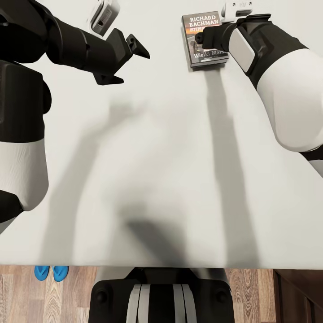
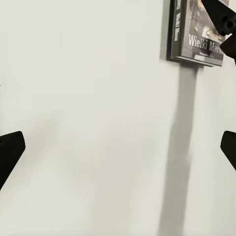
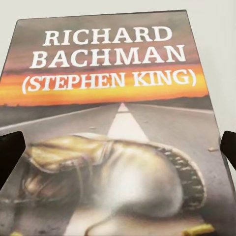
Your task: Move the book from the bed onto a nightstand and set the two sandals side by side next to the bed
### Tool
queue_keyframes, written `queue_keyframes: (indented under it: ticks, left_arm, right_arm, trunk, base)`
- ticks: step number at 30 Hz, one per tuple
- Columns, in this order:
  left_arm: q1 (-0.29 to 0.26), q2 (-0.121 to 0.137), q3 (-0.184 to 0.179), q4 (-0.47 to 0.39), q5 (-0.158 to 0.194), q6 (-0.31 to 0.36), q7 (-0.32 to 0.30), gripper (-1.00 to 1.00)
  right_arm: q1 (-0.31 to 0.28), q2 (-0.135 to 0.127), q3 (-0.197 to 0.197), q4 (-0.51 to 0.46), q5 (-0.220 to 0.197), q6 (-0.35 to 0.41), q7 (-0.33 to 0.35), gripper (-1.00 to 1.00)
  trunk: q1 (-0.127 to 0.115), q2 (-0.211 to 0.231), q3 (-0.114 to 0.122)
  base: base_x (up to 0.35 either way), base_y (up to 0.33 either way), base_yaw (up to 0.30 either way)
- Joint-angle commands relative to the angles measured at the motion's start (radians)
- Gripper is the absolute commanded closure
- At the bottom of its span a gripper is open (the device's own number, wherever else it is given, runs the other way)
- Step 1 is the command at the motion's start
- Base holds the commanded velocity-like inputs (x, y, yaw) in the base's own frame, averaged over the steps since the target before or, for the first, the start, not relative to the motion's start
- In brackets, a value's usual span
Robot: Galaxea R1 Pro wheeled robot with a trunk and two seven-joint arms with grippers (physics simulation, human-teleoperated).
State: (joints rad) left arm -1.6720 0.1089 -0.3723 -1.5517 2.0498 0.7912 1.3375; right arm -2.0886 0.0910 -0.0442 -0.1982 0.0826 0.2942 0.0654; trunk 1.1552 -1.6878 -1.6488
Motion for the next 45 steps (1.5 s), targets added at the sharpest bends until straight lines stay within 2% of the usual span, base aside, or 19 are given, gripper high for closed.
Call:
queue_keyframes:
  ticks: [1, 22, 36, 45]
  left_arm:
    - [0.001, 0.0, 0.0, 0.0, 0.005, 0.008, 0.008, -1.0]
    - [0.013, 0.0, -0.001, -0.001, 0.004, 0.009, 0.008, -1.0]
    - [0.014, 0.0, 0.001, -0.002, 0.009, 0.008, 0.007, -1.0]
    - [0.014, 0.0, 0.001, -0.006, 0.009, 0.008, 0.006, -1.0]
  right_arm:
    - [0.001, 0.0, -0.01, 0.003, 0.01, 0.006, 0.003, -1.0]
    - [0.001, 0.001, -0.011, 0.025, 0.008, 0.009, -0.001, -1.0]
    - [0.0, 0.001, -0.01, 0.026, 0.008, 0.012, -0.001, -1.0]
    - [-0.001, 0.001, -0.01, 0.026, 0.009, 0.015, -0.001, -1.0]
  trunk:
    - [0.0, 0.0, -0.001]
    - [0.0, 0.0, -0.001]
    - [0.0, 0.0, -0.001]
    - [0.0, 0.0, -0.001]
  base:
    - [0.0, 0.0, 0.0]
    - [-0.003, 0.0, 0.0]
    - [-0.198, 0.0, 0.0]
    - [-0.046, 0.0, 0.0]
